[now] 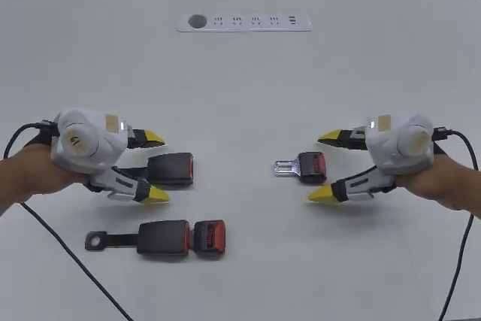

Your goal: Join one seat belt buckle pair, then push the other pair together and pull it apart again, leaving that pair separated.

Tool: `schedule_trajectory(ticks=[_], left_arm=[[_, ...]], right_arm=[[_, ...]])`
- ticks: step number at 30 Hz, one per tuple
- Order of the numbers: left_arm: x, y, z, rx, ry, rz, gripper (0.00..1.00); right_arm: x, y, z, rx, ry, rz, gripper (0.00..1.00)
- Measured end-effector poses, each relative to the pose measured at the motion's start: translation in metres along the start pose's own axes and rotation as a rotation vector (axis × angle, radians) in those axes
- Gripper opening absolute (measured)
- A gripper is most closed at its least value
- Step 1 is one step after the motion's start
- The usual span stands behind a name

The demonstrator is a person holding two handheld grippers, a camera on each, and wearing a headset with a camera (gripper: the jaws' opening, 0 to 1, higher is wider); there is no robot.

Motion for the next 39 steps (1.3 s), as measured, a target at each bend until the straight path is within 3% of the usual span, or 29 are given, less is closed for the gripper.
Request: schedule_trajectory(ticks=[5, 10, 12, 15, 20, 39], left_arm=[[0.0009, -0.004, -0.0057, -0.025, -0.023, -0.01, 0.59], [-0.0011, -0.0032, -0.0067, -0.023, -0.02, -0.023, 0.55], [-0.0013, -0.0036, -0.0062, -0.025, -0.019, -0.027, 0.52], [0.0008, -0.0045, -0.0084, -0.028, -0.031, -0.052, 0.38], [-0.0005, -0.0045, -0.0087, -0.028, -0.036, -0.068, 0.36], [0.0012, -0.0055, -0.0076, -0.042, -0.07, -0.084, 0.35]], right_arm=[[-0.0045, 0.0009, -0.0033, -0.019, 0.024, 0.031, 0.62], [-0.0038, 0.0035, -0.0068, -0.018, 0.039, 0.059, 0.59], [-0.0036, 0.0045, -0.0072, -0.018, 0.046, 0.068, 0.54], [-0.0037, 0.0044, -0.0078, -0.03, 0.052, 0.113, 0.48], [0.0009, 0.0041, -0.0079, -0.037, 0.036, 0.131, 0.38], [-0.0003, -0.0035, -0.0029, 0.067, 0.045, 0.086, 0.36]])
Point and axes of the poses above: the centre of the closed fingertips' face, and the gripper's own axes: z roughly backward along the fingers, x roughly to its right, y roughly out of its top, the point moved 5 cm from there along z, roughly backward along the fingers, and after that the axes turned 2 degrees about -y, right-handed, at the moved point
